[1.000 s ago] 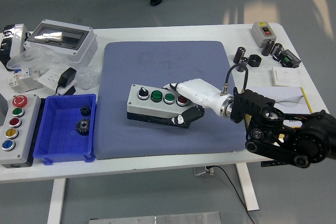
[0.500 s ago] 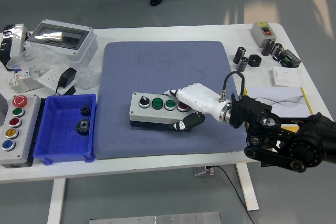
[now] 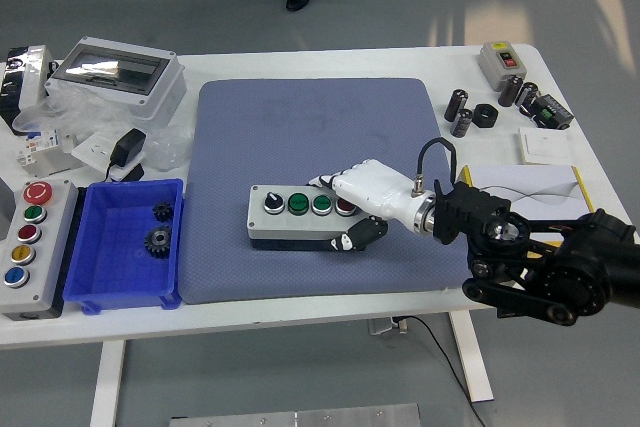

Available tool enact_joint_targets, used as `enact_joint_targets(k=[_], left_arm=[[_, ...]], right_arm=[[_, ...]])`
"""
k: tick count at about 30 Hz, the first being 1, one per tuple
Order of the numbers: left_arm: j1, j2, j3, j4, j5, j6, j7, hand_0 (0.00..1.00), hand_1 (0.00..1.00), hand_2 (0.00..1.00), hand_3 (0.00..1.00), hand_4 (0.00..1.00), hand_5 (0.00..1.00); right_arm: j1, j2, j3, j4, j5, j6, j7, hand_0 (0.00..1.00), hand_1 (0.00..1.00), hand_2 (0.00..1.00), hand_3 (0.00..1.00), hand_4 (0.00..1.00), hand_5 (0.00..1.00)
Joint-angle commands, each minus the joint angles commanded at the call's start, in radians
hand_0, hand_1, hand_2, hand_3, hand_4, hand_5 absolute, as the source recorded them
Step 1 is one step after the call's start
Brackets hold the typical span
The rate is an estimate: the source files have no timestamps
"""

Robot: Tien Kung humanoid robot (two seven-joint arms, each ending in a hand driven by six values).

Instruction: Pick up the button,place it on the desk,press the button,press the button

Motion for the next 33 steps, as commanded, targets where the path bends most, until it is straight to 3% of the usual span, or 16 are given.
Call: enact_joint_targets(k=[12, 13, 18, 19, 24, 25, 33], left_arm=[[0.0, -0.001, -0.003, 0.0, 0.007, -0.002, 0.005, 0.621, 0.567, 0.548, 0.585, 0.49, 0.252], [0.0, -0.001, -0.004, 0.0, 0.007, -0.002, 0.005, 0.621, 0.566, 0.548, 0.585, 0.492, 0.251], [0.0, 0.0, -0.003, 0.0, 0.008, -0.002, 0.006, 0.621, 0.566, 0.548, 0.585, 0.492, 0.251], [0.0, 0.0, -0.003, 0.0, 0.008, -0.002, 0.006, 0.621, 0.567, 0.548, 0.585, 0.493, 0.251], [-0.001, 0.0, 0.001, 0.0, 0.005, -0.003, 0.006, 0.621, 0.567, 0.548, 0.585, 0.493, 0.251], [-0.001, 0.0, 0.001, 0.0, 0.005, -0.003, 0.007, 0.622, 0.566, 0.548, 0.585, 0.493, 0.247], [0.003, 0.0, 0.004, 0.0, 0.006, -0.006, 0.009, 0.622, 0.566, 0.548, 0.585, 0.493, 0.243]], right_arm=[[0.002, -0.001, 0.005, -0.009, 0.018, 0.021, 0.003, 0.408, 0.508, 0.511, 0.475, 0.256, 0.002], [0.003, -0.001, 0.006, -0.01, 0.018, 0.021, 0.003, 0.486, 0.551, 0.542, 0.5, 0.277, 0.002], [0.003, -0.004, 0.008, -0.009, 0.02, 0.024, 0.002, 0.486, 0.551, 0.542, 0.5, 0.277, 0.002], [0.004, -0.005, 0.008, -0.009, 0.021, 0.025, 0.003, 0.63, 0.659, 0.66, 0.668, 0.231, 0.002], [0.004, -0.006, 0.011, -0.01, 0.027, 0.032, 0.004, 0.63, 0.659, 0.66, 0.668, 0.231, 0.002], [0.004, -0.006, 0.012, -0.011, 0.028, 0.035, 0.005, 0.688, 0.672, 0.685, 0.688, 0.3, 0.002], [0.004, -0.01, 0.026, -0.015, 0.053, 0.068, 0.015, 0.709, 0.679, 0.697, 0.699, 0.341, 0.002]])
